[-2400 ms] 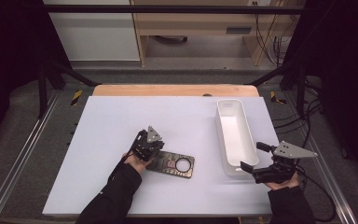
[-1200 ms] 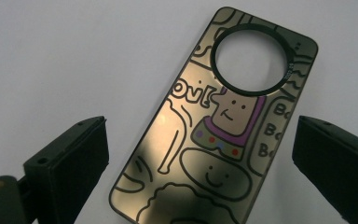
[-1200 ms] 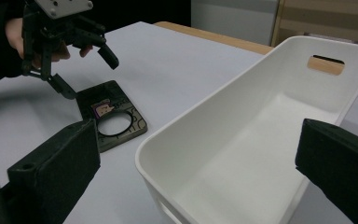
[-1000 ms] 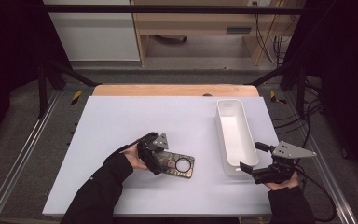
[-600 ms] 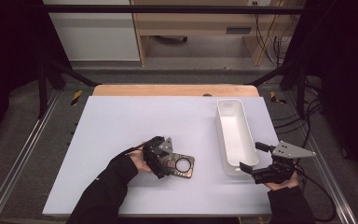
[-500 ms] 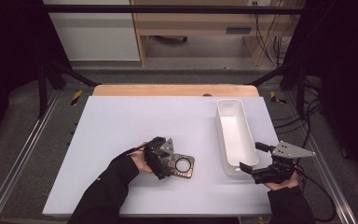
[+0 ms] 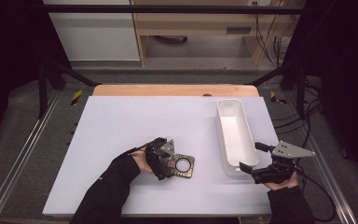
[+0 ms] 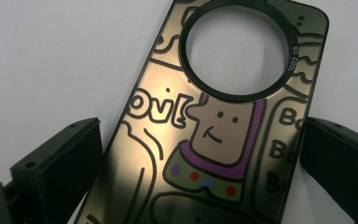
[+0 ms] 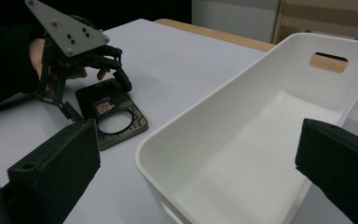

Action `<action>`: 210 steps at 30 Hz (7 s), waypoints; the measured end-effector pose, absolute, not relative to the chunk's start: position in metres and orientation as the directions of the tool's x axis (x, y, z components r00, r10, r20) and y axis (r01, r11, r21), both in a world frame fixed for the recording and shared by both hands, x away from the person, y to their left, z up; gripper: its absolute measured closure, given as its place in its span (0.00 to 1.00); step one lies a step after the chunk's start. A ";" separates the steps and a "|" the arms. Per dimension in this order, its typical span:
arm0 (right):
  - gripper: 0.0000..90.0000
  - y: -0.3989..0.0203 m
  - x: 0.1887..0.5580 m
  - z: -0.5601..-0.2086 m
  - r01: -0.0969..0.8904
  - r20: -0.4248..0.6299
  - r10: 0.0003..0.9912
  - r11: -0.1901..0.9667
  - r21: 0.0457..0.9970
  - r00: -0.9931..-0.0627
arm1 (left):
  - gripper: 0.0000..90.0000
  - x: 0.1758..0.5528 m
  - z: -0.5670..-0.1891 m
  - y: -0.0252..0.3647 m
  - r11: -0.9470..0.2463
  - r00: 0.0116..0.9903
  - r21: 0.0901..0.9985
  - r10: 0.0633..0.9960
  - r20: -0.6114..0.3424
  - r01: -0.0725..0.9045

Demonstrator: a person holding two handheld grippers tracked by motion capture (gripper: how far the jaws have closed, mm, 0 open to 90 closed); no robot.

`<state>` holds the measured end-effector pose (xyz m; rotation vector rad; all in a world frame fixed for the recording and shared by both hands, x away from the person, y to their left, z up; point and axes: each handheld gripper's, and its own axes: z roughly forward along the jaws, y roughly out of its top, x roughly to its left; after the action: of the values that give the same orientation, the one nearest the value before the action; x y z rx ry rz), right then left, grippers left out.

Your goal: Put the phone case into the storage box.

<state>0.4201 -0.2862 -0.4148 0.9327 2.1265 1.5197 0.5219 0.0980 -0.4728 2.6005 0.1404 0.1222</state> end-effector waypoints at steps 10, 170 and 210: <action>0.00 -0.286 0.420 -0.415 0.303 0.083 0.694 0.200 0.932 -0.715 | 0.01 0.520 -0.471 0.098 -0.859 0.989 0.502 0.142 0.045 0.100; 0.02 -0.156 0.444 -0.406 0.203 0.066 0.309 0.437 0.876 -0.949 | 0.13 0.456 -0.397 0.124 -0.728 0.989 0.674 0.150 -0.022 0.125; 0.07 -0.135 0.443 -0.413 0.118 0.021 0.194 0.503 0.856 -0.981 | 0.13 0.455 -0.396 0.104 -0.715 0.997 0.695 0.070 -0.043 0.080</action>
<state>0.4435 -0.1353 -0.4127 0.2770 2.6551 1.5040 0.4554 0.1042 -0.3959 2.3693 0.1033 -0.0176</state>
